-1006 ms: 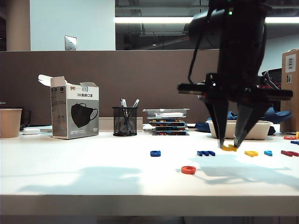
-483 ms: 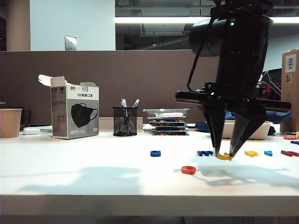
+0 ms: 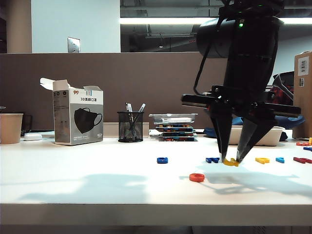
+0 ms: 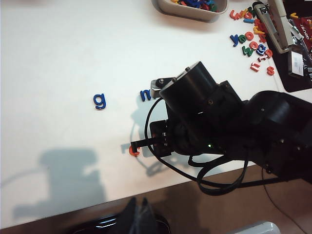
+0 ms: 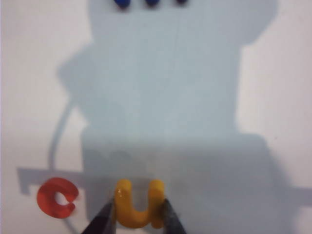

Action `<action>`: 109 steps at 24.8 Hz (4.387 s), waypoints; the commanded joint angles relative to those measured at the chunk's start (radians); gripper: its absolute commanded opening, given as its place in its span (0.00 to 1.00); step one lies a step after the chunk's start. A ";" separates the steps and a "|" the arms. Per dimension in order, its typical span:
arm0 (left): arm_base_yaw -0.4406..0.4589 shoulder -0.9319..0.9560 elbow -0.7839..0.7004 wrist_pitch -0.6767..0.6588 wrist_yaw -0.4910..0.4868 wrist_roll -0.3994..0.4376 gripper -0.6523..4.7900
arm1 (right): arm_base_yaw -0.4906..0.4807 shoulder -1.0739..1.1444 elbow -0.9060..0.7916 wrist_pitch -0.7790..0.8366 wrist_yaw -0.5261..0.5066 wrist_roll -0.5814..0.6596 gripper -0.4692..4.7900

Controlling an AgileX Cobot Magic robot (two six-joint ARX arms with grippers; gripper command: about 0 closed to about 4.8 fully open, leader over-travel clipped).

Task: Select the appropriate letters from the row of letter magnets placed on the table to arrange into the word "cup".

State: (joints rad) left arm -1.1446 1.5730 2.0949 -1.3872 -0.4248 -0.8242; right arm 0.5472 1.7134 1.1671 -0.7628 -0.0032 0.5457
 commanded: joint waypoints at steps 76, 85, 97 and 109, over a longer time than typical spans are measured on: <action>0.000 -0.003 0.002 0.009 -0.008 0.005 0.11 | -0.034 0.026 0.233 -0.184 0.013 -0.081 0.52; 0.000 -0.002 0.002 0.009 -0.008 0.005 0.11 | -0.106 0.026 0.360 -0.281 0.057 -0.159 0.52; 0.000 -0.002 0.002 0.009 -0.008 0.005 0.11 | -0.228 0.026 0.393 -0.334 0.046 -0.211 0.52; 0.000 -0.003 0.002 0.010 -0.008 0.005 0.11 | -0.256 0.061 0.394 -0.303 0.023 -0.290 0.52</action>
State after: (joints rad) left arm -1.1446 1.5726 2.0949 -1.3876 -0.4244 -0.8242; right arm 0.2924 1.7660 1.5570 -1.0687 0.0231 0.2638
